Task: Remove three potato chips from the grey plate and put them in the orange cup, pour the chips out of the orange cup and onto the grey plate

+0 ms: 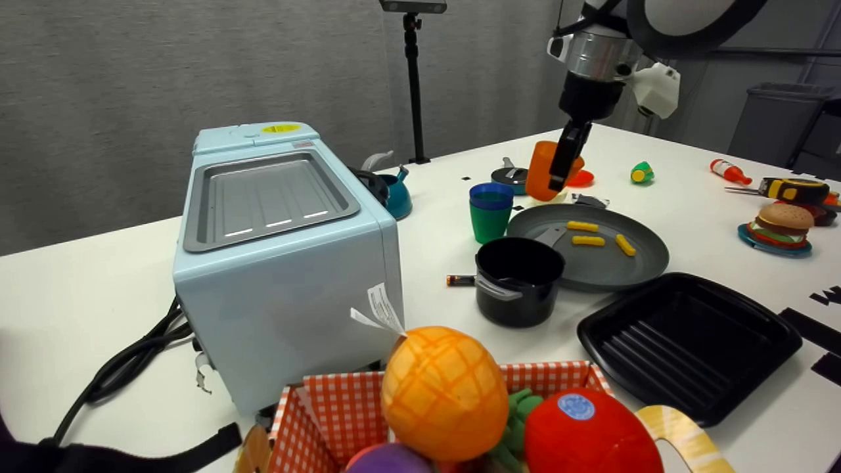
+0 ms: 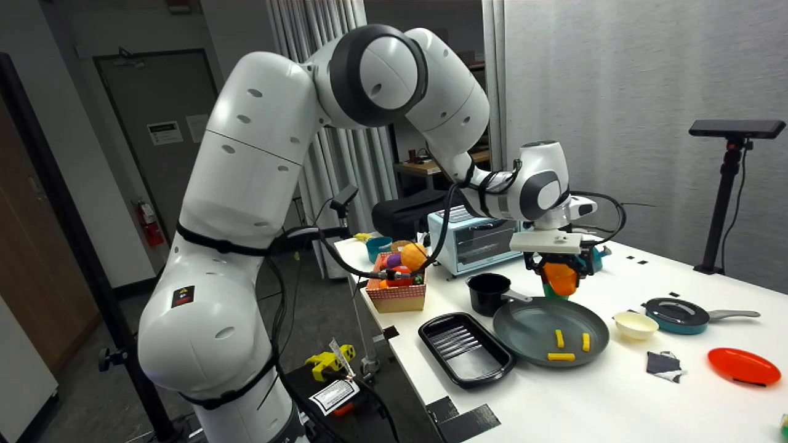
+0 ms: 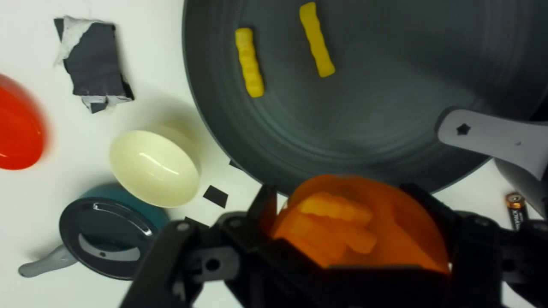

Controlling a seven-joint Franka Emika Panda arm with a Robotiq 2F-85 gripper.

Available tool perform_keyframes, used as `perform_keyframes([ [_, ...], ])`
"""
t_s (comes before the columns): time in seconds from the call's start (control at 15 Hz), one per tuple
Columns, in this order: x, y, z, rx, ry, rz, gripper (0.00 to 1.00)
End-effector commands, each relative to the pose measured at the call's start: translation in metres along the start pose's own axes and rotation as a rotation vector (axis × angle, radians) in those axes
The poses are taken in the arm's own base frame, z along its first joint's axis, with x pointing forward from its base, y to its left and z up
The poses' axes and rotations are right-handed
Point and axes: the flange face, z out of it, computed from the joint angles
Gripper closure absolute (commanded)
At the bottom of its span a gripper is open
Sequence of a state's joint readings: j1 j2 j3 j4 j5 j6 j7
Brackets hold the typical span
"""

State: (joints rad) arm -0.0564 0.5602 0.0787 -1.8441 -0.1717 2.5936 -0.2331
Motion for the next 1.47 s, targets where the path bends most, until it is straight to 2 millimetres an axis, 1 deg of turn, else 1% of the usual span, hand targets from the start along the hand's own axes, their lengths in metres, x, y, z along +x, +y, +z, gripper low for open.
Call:
perform_keyframes([
  [0.0, -0.024, -0.019, -0.012, -0.012, 0.111, -0.032, 0.51],
  [0.13, -0.031, -0.023, -0.017, -0.035, 0.213, -0.016, 0.51],
  [0.33, -0.045, -0.025, -0.021, -0.075, 0.367, -0.01, 0.51],
  [0.73, -0.066, -0.019, -0.034, -0.197, 0.682, -0.006, 0.51],
  [1.07, -0.081, -0.033, -0.047, -0.256, 0.914, -0.038, 0.51],
  [1.4, -0.092, -0.037, -0.046, -0.309, 1.062, -0.06, 0.51],
])
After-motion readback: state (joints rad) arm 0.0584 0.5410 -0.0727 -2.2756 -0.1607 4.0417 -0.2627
